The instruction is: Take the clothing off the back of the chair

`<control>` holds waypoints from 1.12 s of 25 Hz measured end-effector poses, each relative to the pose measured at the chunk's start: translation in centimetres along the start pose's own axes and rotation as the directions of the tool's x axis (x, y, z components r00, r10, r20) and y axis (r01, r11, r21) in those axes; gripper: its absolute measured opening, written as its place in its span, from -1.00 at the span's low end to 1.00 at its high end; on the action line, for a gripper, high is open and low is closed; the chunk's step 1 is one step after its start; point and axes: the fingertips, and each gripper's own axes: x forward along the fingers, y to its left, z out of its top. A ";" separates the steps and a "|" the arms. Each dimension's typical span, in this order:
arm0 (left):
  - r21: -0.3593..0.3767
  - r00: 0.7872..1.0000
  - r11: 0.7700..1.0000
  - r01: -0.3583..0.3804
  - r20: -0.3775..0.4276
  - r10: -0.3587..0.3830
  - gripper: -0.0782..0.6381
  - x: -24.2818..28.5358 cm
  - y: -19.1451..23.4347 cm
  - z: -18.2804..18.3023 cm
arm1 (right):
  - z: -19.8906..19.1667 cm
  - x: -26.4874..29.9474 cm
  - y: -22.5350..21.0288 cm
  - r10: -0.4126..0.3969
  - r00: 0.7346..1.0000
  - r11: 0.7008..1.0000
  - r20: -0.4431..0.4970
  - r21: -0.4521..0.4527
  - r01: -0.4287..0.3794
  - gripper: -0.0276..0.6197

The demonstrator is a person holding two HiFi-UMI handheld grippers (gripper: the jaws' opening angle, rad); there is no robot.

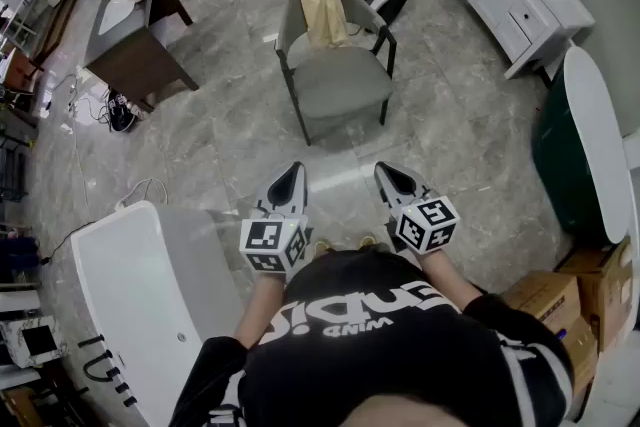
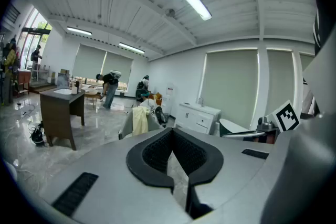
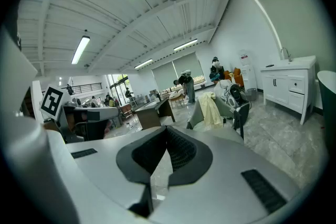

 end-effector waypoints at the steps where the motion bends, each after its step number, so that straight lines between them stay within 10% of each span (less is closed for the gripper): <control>1: -0.001 1.000 1.000 0.001 0.000 -0.001 -0.74 0.0 0.2 0.1 | 0.2 0.2 0.2 0.004 1.000 1.000 0.002 -0.002 -0.004 -0.87; 28: 0.003 0.996 0.996 0.085 -0.012 -0.085 -0.74 2.6 7.8 -1.1 | -0.9 7.0 2.2 -0.070 0.997 0.997 0.030 0.014 0.069 -0.87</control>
